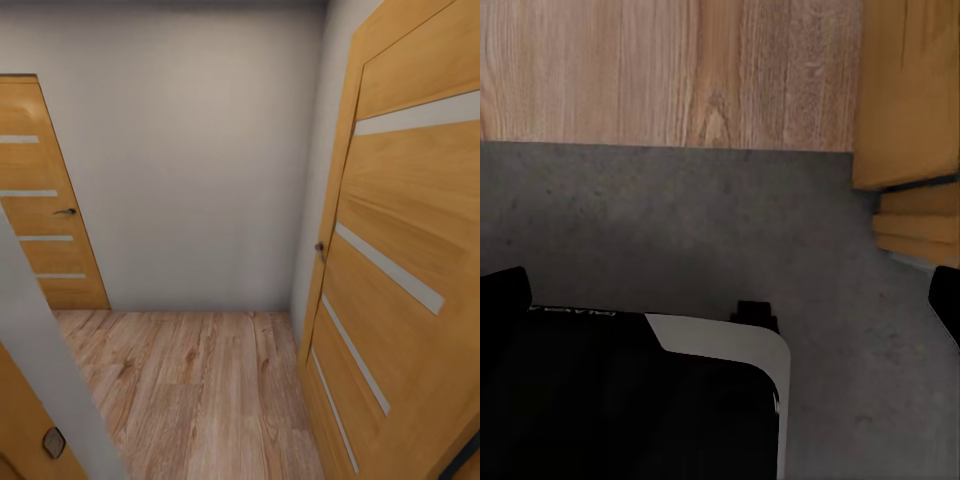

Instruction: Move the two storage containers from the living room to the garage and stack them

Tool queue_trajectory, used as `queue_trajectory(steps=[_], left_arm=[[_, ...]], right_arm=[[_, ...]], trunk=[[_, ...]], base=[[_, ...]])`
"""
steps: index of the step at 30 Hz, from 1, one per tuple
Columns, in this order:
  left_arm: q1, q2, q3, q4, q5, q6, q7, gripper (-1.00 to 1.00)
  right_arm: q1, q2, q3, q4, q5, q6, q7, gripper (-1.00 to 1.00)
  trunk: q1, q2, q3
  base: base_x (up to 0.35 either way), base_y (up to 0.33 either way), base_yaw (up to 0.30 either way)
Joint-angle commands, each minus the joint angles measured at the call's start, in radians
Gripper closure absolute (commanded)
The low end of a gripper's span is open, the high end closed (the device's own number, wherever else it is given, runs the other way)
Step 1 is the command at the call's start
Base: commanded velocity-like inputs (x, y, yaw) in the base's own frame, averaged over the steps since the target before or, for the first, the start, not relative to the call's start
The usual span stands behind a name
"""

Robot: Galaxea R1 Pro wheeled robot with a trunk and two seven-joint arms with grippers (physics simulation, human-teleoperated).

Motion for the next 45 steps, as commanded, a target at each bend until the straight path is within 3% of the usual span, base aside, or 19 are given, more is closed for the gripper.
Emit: queue_trajectory(steps=[1, 34, 45], left_arm=[[-0.002, 0.0, 0.002, 0.005, 0.005, -0.007, -0.005, -1.0], [-0.002, 0.002, 0.002, 0.005, 0.006, -0.006, -0.004, -1.0], [-0.002, 0.004, 0.003, 0.005, 0.006, -0.006, -0.004, -1.0]], right_arm=[[-0.002, 0.0, 0.008, 0.005, -0.008, -0.008, 0.004, -1.0], [-0.002, 0.0, 0.008, 0.005, -0.009, -0.008, 0.005, -1.0], [-0.002, 0.0, 0.007, 0.005, -0.009, -0.008, 0.005, -1.0]], trunk=[[0.001, -0.001, -0.001], [0.001, -0.001, -0.001], [0.001, -0.001, -0.001]], base=[[0.205, 0.0, 0.0], [0.039, -0.036, 0.0], [0.264, 0.0, 0.0]])
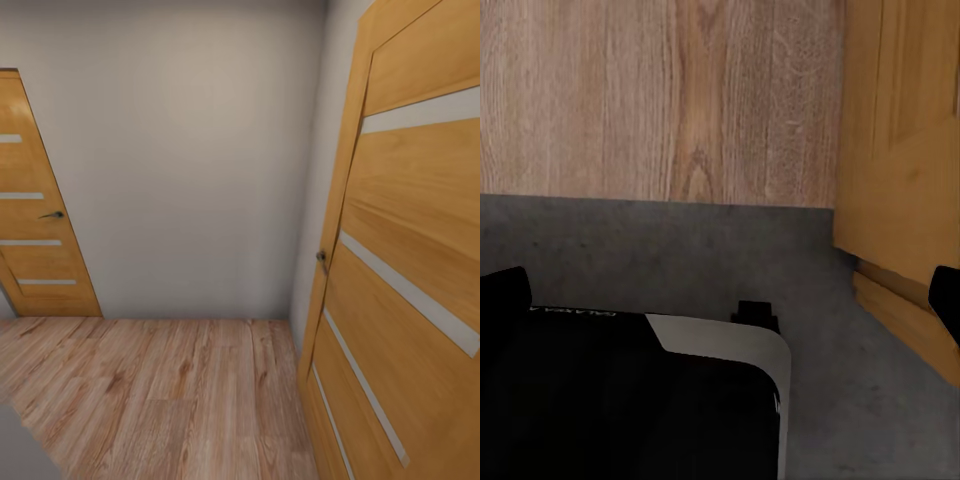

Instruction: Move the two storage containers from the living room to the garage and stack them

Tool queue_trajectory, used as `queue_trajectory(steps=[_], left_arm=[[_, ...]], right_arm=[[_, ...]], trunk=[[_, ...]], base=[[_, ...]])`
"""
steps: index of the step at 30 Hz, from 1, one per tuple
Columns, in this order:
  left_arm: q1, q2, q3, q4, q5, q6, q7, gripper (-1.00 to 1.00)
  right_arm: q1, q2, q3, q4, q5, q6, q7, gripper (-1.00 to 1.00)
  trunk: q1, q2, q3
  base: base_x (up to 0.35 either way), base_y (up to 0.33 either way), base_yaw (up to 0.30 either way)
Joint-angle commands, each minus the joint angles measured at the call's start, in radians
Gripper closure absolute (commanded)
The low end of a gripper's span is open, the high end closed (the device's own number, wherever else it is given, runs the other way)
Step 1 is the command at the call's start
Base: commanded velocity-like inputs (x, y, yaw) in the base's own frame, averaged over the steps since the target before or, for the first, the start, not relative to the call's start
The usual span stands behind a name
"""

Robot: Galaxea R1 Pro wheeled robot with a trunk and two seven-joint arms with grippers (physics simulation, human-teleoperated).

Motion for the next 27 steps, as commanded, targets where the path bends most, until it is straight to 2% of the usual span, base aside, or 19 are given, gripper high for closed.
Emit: queue_trajectory(steps=[1, 14, 20, 27], left_arm=[[-0.002, 0.0, 0.002, 0.005, 0.005, -0.007, -0.005, -1.0], [-0.002, -0.002, 0.002, 0.004, 0.005, -0.007, -0.005, -1.0], [-0.002, -0.001, 0.002, 0.004, 0.005, -0.007, 0.001, -1.0], [-0.002, -0.001, 0.001, 0.005, 0.005, -0.007, 0.004, -1.0]], right_arm=[[-0.002, 0.0, 0.008, 0.005, -0.008, -0.008, 0.005, -1.0], [-0.002, 0.0, 0.009, 0.005, -0.006, -0.009, 0.007, -1.0], [-0.002, 0.0, 0.009, 0.005, -0.006, -0.008, 0.007, -1.0], [-0.002, 0.0, 0.009, 0.005, -0.006, -0.008, 0.007, -1.0]], trunk=[[0.001, -0.001, -0.001], [0.001, -0.001, -0.001], [0.001, -0.001, -0.001], [0.001, -0.001, -0.001]], base=[[0.211, 0.0, 0.0], [0.033, -0.004, 0.0], [0.158, -0.15, 0.0], [0.037, -0.035, 0.0]])
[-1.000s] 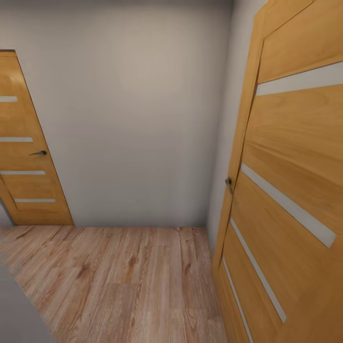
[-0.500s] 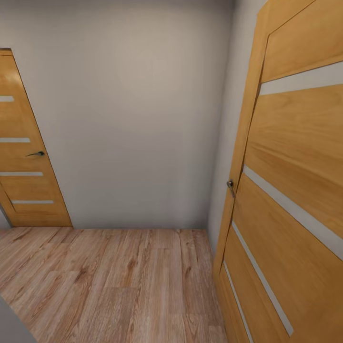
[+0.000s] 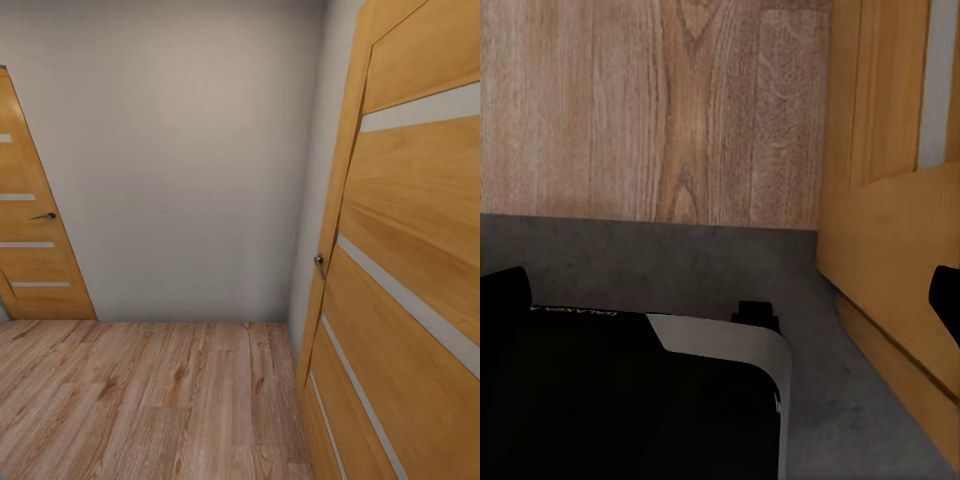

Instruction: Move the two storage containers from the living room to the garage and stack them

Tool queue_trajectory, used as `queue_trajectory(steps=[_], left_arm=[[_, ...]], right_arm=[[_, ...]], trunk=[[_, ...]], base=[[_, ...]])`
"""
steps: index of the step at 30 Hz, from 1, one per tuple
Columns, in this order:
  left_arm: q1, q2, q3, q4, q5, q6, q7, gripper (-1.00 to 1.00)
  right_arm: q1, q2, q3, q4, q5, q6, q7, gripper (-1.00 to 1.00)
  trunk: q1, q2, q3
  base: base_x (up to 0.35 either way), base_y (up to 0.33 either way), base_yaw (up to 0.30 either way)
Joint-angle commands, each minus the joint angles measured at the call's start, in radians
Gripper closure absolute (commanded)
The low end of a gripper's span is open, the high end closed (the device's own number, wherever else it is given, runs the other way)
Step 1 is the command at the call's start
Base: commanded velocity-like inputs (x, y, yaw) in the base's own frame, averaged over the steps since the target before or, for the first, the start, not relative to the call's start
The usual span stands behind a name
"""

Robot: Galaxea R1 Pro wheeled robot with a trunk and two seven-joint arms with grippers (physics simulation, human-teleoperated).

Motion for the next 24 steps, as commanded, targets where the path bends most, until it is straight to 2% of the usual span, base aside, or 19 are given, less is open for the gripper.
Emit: queue_trajectory(steps=[1, 10, 19, 24], left_arm=[[-0.002, 0.0, 0.002, 0.005, 0.005, -0.007, -0.005, -1.0], [-0.002, 0.0, 0.002, 0.005, 0.005, -0.007, -0.005, -1.0], [-0.002, 0.001, 0.002, 0.005, 0.005, -0.007, -0.005, -1.0], [-0.002, 0.0, 0.002, 0.005, 0.005, -0.008, -0.005, -1.0]], right_arm=[[-0.002, 0.0, 0.008, 0.005, -0.008, -0.008, 0.004, -1.0], [-0.002, 0.0, 0.008, 0.005, -0.008, -0.008, 0.004, -1.0], [-0.002, 0.0, 0.008, 0.005, -0.008, -0.008, 0.004, -1.0], [-0.002, 0.0, 0.008, 0.005, -0.008, -0.008, 0.004, -1.0]], trunk=[[0.001, -0.001, -0.001], [0.001, -0.001, -0.001], [0.001, -0.001, -0.001], [0.001, -0.001, -0.001]], base=[[0.005, -0.005, 0.0], [0.023, -0.001, 0.0], [0.254, 0.0, 0.0], [0.051, 0.0, 0.0]])
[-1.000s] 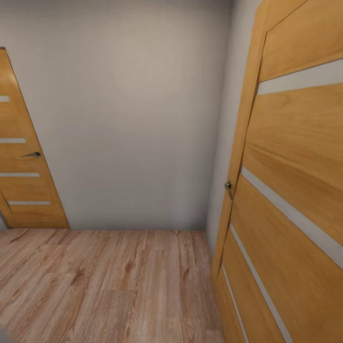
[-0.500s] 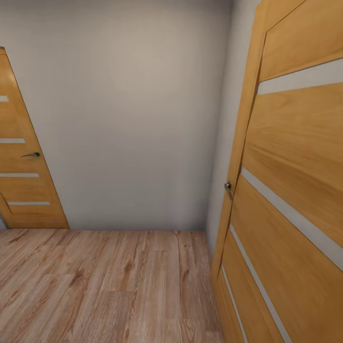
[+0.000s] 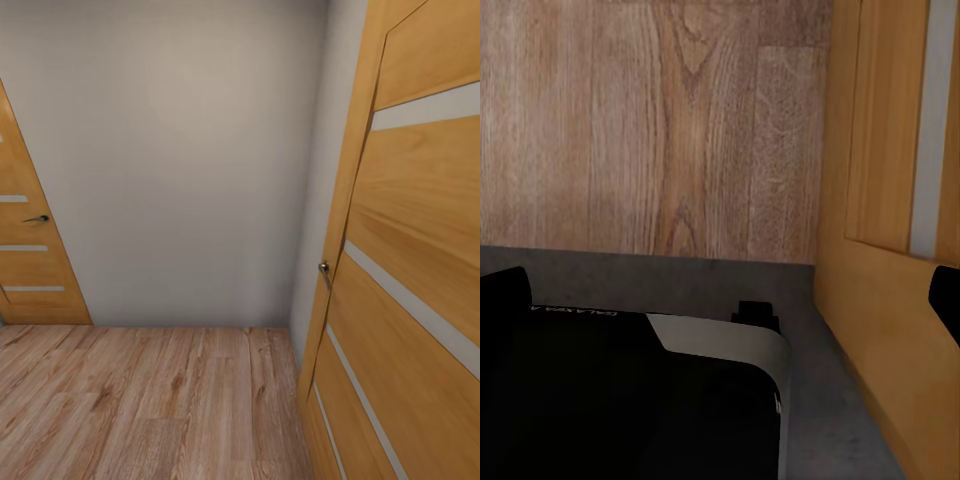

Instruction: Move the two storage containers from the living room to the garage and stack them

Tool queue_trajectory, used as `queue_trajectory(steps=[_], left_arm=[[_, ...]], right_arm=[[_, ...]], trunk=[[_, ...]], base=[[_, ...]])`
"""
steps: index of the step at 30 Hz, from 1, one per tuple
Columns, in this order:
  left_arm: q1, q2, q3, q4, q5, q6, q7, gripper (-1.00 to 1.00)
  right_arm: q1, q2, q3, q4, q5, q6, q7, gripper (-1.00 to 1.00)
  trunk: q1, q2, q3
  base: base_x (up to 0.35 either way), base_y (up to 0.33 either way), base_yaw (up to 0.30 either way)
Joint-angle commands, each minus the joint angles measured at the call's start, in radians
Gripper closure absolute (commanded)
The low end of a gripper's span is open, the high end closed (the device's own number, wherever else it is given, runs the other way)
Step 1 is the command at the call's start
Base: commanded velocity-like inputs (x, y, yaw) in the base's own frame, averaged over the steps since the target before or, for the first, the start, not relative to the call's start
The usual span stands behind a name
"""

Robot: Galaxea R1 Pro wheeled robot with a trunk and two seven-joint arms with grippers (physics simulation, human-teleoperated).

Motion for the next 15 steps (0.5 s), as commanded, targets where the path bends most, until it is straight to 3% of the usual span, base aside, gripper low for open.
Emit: queue_trajectory(steps=[1, 15], left_arm=[[-0.002, 0.0, 0.002, 0.005, 0.005, -0.007, -0.005, -1.0], [-0.002, 0.0, 0.001, 0.005, 0.005, -0.008, -0.005, -1.0]], right_arm=[[-0.002, 0.0, 0.008, 0.005, -0.008, -0.008, 0.004, -1.0], [-0.002, 0.0, 0.008, 0.005, -0.008, -0.008, 0.004, -1.0]], trunk=[[0.001, -0.001, -0.001], [0.001, -0.001, -0.001]], base=[[0.016, 0.0, 0.0], [0.002, 0.012, 0.0]])
